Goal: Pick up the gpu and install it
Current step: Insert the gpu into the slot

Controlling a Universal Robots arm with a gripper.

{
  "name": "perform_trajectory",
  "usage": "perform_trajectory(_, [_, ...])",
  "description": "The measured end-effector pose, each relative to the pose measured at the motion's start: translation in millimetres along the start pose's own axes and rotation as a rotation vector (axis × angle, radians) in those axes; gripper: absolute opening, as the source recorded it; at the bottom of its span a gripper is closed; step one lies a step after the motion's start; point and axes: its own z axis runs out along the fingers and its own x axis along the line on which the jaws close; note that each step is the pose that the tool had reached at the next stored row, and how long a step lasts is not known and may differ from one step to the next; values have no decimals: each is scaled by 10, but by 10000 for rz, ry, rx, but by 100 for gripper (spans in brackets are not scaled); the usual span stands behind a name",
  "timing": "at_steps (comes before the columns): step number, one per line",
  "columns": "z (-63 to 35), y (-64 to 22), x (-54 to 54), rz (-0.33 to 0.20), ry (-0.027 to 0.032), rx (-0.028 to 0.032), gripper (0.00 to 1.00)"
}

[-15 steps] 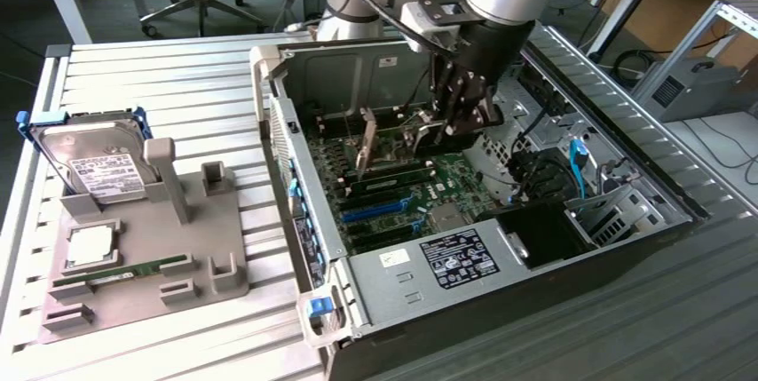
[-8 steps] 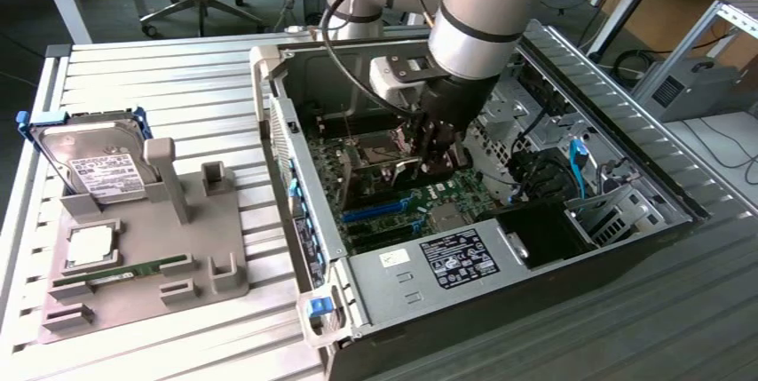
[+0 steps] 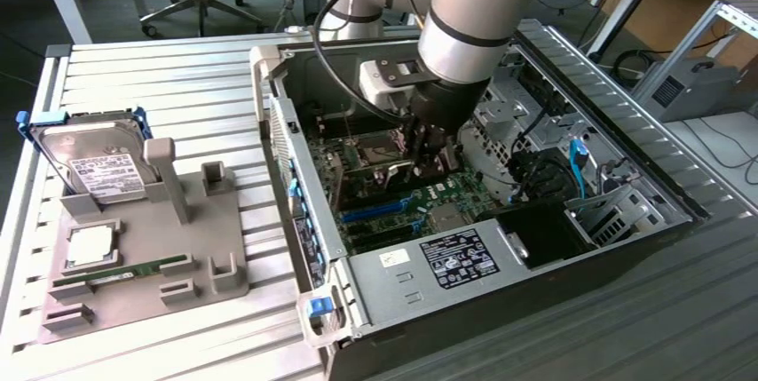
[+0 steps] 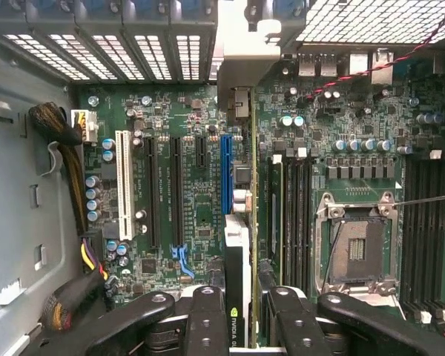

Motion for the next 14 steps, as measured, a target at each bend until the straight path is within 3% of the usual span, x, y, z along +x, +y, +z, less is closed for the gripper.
perform_trajectory(14, [103,45,23,-1,2,-1,27])
